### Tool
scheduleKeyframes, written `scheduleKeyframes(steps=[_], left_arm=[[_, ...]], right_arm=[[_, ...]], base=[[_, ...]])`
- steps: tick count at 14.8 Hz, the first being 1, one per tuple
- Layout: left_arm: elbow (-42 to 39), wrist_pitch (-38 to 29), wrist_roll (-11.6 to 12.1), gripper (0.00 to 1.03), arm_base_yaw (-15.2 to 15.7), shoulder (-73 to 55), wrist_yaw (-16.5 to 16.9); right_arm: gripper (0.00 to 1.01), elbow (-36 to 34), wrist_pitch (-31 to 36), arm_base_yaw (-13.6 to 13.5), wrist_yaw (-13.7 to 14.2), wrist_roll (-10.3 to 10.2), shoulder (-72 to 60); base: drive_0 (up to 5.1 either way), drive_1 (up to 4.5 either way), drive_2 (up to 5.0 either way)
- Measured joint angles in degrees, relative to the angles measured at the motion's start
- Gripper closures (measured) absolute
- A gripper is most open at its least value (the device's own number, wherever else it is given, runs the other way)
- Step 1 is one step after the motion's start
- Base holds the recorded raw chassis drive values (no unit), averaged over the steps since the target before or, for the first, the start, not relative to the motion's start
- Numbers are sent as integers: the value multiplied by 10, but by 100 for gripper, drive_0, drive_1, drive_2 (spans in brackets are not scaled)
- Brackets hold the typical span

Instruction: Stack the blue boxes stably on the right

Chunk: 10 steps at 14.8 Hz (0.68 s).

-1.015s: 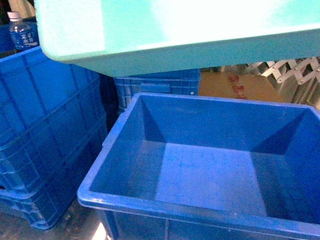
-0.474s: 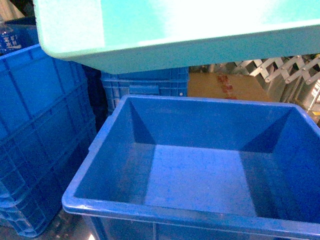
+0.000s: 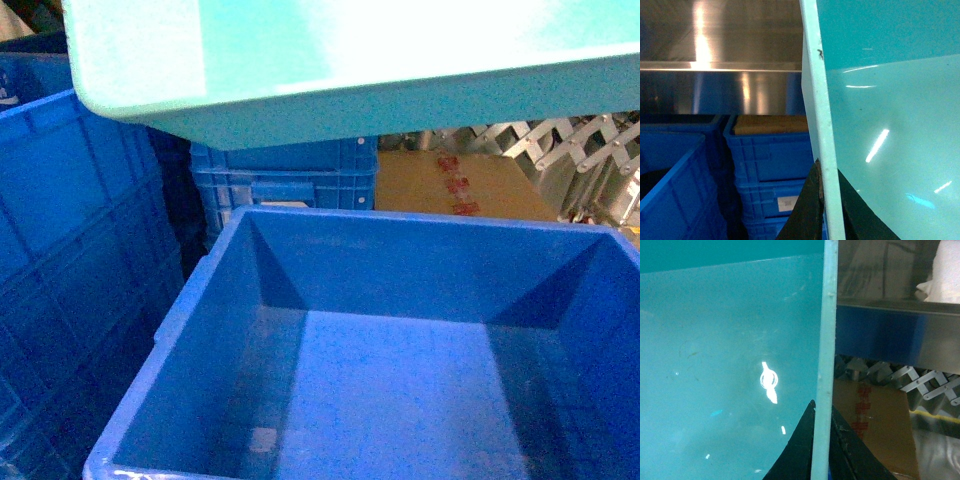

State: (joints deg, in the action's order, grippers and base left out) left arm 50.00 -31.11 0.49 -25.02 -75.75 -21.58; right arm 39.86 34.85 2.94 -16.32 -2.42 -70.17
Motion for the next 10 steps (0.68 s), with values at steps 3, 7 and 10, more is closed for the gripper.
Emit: scheduleKeyframes(steps=[3,7,10], left_arm=[[0,-2,0,101,0,0,0],[0,-2,0,101,0,0,0],[0,-2,0,101,0,0,0]], right_arm=[[95,0,2,0,0,0,2],[95,0,1,0,0,0,2],[95,0,2,0,0,0,2]], base=[[-169,-169,-169],[-48,-48,-48],[0,0,0]])
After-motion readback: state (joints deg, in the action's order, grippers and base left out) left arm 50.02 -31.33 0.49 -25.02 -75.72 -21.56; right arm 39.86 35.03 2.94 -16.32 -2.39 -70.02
